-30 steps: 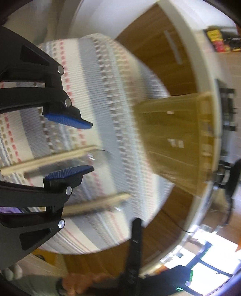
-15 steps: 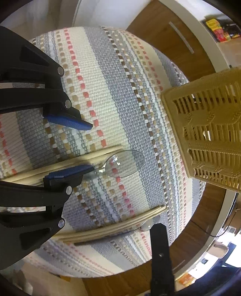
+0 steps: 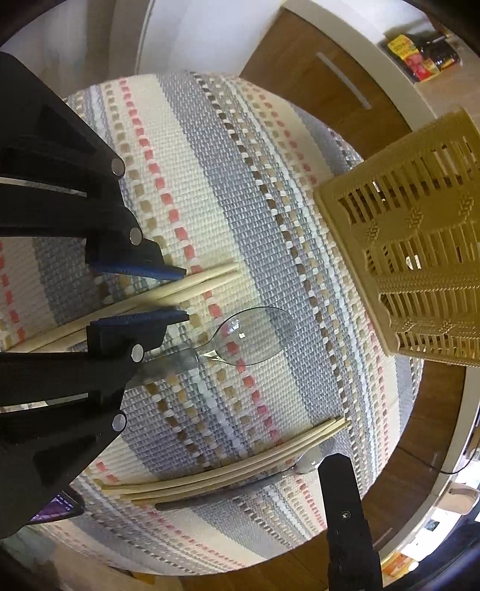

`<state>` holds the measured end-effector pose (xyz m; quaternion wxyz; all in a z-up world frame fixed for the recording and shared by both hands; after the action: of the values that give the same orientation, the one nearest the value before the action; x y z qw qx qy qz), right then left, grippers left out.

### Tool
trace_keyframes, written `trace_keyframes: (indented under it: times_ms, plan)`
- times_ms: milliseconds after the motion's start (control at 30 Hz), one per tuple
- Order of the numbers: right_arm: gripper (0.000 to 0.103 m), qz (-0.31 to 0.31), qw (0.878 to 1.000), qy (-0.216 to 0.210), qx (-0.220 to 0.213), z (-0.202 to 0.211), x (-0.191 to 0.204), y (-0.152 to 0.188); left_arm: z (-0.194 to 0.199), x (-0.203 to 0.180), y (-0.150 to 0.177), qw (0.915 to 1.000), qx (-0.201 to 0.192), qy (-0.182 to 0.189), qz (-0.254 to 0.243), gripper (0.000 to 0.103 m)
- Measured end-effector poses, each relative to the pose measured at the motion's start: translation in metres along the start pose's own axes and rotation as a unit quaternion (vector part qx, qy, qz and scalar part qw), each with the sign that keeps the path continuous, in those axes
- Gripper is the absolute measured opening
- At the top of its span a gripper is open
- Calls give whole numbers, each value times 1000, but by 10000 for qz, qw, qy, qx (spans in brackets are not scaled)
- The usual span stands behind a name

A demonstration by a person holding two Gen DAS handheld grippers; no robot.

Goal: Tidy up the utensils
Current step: 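Grasp a pair of chopsticks with the left tool while the right tool grasps a clear spoon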

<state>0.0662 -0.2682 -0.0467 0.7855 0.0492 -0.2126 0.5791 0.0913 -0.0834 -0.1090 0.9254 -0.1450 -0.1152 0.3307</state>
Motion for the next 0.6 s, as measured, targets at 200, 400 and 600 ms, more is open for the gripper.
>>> trace_keyframes:
  times_ms: [200,400,600]
  plan:
    - [31,11,9996,288,16,-2,-2,-1,-1,-4,1,9999,23,-86,-67,13]
    - [38,-183,9964,771,285,-11,-33,1,2,0,3,9995,-182,-11,251,10]
    - [16,-283,9925,1065,536,-29,-40,9,10,17,5,9987,-324,51,389,10]
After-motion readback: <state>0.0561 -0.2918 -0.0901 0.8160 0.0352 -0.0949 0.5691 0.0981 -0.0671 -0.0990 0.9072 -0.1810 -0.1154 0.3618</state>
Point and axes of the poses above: each gripper's, at about its wrist camera, not at the fingertips, and z roughly against the way its jaws point, x to its left, y to its underside, the point moved 4 cm from there along -z, roughly the way its jaws point, and after that the axes turned 10 degrees about -z, right-handed, at the moved point
